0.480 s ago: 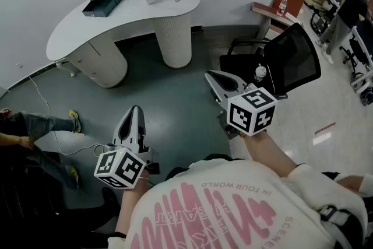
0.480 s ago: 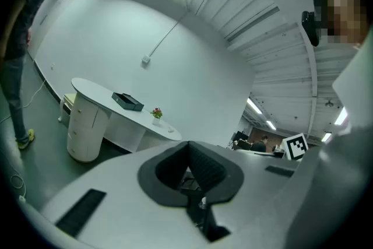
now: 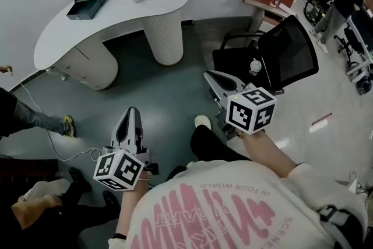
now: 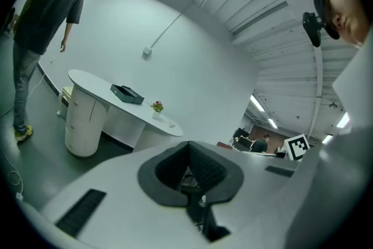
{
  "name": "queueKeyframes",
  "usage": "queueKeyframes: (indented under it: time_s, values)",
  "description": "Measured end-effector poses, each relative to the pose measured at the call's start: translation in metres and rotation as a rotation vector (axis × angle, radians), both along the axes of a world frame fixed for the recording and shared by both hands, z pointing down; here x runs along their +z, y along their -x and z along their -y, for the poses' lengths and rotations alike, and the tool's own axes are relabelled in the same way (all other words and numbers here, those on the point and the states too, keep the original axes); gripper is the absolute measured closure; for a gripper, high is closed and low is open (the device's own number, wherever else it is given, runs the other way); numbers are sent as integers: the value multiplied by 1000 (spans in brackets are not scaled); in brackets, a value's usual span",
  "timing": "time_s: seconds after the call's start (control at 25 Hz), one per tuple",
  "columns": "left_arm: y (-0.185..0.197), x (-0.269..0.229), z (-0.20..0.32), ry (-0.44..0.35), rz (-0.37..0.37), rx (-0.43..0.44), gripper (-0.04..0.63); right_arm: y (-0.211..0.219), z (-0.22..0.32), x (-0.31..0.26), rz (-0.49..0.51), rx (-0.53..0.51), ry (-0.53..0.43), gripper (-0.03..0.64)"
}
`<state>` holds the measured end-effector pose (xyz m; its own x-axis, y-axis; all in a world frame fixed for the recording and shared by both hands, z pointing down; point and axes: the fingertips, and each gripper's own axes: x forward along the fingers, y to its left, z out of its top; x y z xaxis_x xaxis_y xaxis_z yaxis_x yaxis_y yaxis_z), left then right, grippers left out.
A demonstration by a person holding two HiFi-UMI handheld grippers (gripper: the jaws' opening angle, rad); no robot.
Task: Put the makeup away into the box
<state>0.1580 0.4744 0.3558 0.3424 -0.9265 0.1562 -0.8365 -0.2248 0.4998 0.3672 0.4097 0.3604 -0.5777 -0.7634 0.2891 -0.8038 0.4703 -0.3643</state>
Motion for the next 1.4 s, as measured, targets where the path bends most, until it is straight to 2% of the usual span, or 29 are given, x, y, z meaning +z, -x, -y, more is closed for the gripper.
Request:
queueKeyframes:
  time_s: [0.44,0.84,1.0,1.12,1.24,1.4]
  values:
    - [-20,-11,112,-21,-46,-34,592,-22,119,5,-9,-28,24,618]
    - [-46,-25,213,-73,-51,-87,592,-42,225,-18,26,-79,-32,618]
    - [-57,-4,237,-29,-34,-95,592,-47,253,-6,34,-108,-32,618]
    - [-61,12,244,12,-27,-96,593,-48,262,19,32,-111,29,618]
    - [-53,23,250,39,-22,-118,594,-44,270,42,22,-119,86,618]
    - [-36,38,267,88,-53,-152,594,-29,290,61,17,-129,140,618]
